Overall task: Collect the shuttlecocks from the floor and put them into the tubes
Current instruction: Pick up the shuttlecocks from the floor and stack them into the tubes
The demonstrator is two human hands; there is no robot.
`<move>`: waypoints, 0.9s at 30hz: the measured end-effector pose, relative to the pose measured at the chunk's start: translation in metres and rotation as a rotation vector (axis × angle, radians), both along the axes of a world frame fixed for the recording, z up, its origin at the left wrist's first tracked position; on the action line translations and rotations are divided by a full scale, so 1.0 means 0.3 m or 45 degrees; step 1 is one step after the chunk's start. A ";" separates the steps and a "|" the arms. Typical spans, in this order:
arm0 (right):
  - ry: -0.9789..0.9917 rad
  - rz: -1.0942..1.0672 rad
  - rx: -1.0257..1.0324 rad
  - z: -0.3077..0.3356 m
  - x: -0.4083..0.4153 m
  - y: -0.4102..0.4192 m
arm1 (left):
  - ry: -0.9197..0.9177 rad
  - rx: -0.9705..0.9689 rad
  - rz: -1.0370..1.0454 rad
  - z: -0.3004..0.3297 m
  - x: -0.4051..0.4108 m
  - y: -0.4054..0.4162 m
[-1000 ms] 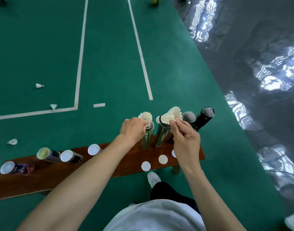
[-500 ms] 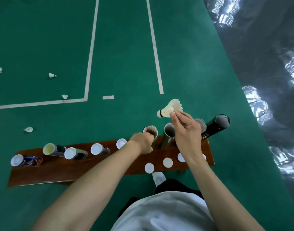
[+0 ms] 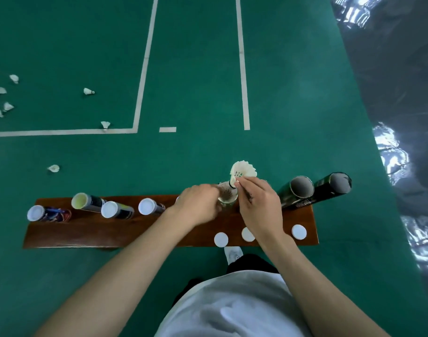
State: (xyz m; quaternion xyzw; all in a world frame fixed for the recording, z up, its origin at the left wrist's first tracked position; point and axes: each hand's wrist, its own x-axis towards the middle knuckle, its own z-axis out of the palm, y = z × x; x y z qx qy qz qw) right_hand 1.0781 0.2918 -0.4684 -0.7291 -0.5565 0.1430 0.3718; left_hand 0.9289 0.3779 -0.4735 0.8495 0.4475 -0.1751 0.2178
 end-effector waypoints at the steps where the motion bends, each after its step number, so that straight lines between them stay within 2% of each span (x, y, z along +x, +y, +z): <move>1: -0.061 0.036 -0.034 -0.017 -0.001 0.002 | 0.026 0.003 0.023 0.021 -0.029 0.004; 5: -0.186 0.263 -0.295 -0.083 -0.017 0.039 | 0.128 -0.051 0.218 0.059 -0.113 0.033; 9: -0.384 0.446 -0.811 -0.158 -0.059 0.092 | 0.082 -0.074 0.356 0.064 -0.137 0.028; 11: -0.444 0.504 -0.973 -0.191 -0.084 0.107 | 0.053 -0.078 0.405 0.067 -0.147 0.017; 19: -0.505 0.485 -1.101 -0.262 -0.101 0.129 | -0.031 -0.108 0.580 0.078 -0.210 -0.047; 25: -0.486 0.448 -0.989 -0.254 -0.087 0.120 | -0.157 -0.216 0.788 0.079 -0.249 -0.093; 27: -0.448 0.410 -0.902 -0.232 -0.074 0.092 | -0.214 -0.186 0.852 0.083 -0.262 -0.122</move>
